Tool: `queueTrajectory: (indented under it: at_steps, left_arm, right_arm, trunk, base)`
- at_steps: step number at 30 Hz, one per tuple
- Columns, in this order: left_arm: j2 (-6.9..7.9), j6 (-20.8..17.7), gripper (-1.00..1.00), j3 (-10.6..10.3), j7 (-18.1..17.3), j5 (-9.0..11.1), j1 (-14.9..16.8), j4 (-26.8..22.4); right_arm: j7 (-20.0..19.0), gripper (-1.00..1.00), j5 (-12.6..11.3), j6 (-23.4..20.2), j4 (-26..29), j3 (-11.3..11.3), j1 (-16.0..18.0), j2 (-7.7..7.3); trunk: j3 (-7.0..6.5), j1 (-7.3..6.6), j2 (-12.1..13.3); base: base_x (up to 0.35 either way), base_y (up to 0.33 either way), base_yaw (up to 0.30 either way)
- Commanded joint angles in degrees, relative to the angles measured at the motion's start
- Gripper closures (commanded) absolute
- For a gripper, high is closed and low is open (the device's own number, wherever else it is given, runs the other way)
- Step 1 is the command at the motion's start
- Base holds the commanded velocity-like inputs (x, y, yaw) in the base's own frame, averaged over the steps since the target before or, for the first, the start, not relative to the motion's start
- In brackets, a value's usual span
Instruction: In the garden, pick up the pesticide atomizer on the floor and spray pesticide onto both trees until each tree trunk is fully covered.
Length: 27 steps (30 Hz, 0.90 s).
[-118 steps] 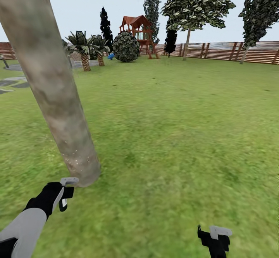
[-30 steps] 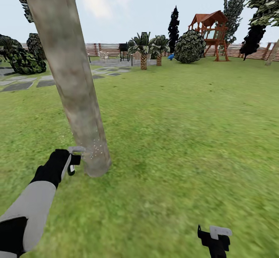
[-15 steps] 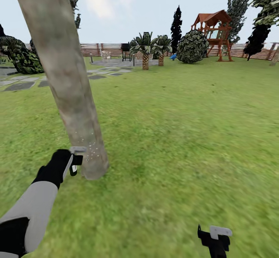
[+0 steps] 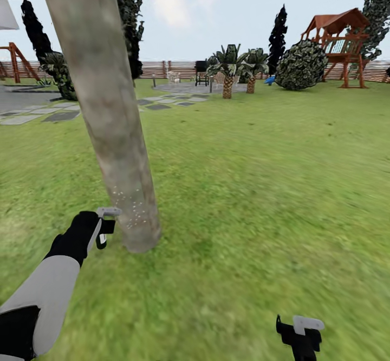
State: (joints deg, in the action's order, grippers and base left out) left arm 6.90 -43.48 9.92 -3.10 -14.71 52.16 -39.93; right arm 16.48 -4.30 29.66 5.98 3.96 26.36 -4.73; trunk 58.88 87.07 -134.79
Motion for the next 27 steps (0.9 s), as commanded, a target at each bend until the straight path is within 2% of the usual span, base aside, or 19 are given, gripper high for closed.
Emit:
queueTrajectory:
  at_steps: [1,21,27]
  left_arm:
    - [-0.09,-0.2,1.0,0.1,-0.3,-0.5,0.1,-0.1]
    - [-0.49,-0.2,1.0,0.1,-0.1,-0.5,0.1,0.0]
    - [-0.49,-0.2,1.0,0.2,-0.1,-0.5,0.1,0.0]
  right_arm:
    - [0.1,-1.0,-0.4,0.1,0.0,0.4,0.0,-0.02]
    - [0.1,-1.0,-0.4,0.1,0.0,0.4,0.0,-0.02]
    - [0.1,-1.0,-0.4,0.1,0.0,0.4,0.0,-0.02]
  trunk:
    - [0.05,-0.01,0.0]
    - [0.05,-0.01,0.0]
    - [0.05,-0.01,0.0]
  base:
    - [-0.031,-0.273,0.178]
    - [-0.012,-0.276,0.012]
    - [0.005,-0.276,0.186]
